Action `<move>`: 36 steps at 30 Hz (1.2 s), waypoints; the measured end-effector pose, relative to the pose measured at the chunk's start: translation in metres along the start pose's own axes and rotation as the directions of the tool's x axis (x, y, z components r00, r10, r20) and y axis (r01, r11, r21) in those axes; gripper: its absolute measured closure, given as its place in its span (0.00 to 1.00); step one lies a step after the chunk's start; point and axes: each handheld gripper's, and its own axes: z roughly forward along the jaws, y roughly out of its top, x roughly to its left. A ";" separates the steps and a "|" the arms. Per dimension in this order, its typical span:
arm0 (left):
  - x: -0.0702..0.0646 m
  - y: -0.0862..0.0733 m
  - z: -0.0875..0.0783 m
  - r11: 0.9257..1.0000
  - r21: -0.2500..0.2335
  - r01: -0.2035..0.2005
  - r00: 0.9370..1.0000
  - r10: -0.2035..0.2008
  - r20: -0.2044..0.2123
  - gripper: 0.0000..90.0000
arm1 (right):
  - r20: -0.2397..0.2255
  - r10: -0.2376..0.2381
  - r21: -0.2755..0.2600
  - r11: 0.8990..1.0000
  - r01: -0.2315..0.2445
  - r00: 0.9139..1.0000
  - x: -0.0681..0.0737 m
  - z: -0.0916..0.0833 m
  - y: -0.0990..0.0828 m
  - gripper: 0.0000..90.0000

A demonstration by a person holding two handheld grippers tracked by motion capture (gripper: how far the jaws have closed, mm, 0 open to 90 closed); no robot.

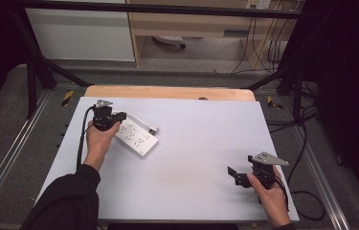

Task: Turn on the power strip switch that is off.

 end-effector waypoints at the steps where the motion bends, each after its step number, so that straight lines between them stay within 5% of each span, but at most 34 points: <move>1: 0.000 0.000 0.001 1.000 0.001 -0.001 1.000 0.001 -0.002 0.92 | 0.000 0.000 0.000 1.000 0.000 1.000 0.000 0.000 0.000 0.03; 8: 0.002 -0.002 0.006 1.000 0.006 0.025 1.000 -0.025 0.014 1.00 | -0.007 -0.005 -0.004 1.000 0.005 1.000 0.000 0.000 0.000 0.03; 36: -0.014 -0.011 0.022 0.995 0.090 -0.045 0.997 0.040 0.059 1.00 | 0.000 0.005 0.002 1.000 -0.005 1.000 -0.001 0.001 0.000 0.03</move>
